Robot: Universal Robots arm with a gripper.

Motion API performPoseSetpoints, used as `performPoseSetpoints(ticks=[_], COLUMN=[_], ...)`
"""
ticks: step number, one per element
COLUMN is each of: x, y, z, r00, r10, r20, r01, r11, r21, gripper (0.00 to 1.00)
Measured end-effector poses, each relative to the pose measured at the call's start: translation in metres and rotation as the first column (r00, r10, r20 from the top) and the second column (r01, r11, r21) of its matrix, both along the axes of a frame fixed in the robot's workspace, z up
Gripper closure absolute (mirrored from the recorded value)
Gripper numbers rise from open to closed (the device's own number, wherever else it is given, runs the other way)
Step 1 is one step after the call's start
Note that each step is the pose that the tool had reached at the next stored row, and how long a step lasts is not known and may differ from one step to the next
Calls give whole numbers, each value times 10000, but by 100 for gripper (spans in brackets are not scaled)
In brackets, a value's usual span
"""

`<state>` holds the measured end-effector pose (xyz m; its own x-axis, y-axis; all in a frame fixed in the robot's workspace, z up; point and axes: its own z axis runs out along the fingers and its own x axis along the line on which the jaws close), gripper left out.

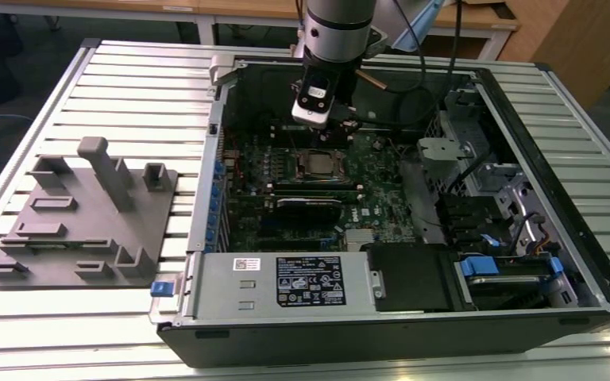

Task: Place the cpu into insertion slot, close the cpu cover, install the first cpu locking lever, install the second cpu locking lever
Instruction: 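Close the cpu cover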

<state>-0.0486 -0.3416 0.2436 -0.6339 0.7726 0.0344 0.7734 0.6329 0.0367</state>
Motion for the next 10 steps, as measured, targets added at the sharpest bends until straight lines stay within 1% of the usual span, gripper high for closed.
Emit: performPoseSetpoints(ticks=[10], x=[0], y=[0], z=[0], r00=[10000], r10=[95], r20=[0], r01=[-95], r11=[10000], r21=[0], gripper=[89])
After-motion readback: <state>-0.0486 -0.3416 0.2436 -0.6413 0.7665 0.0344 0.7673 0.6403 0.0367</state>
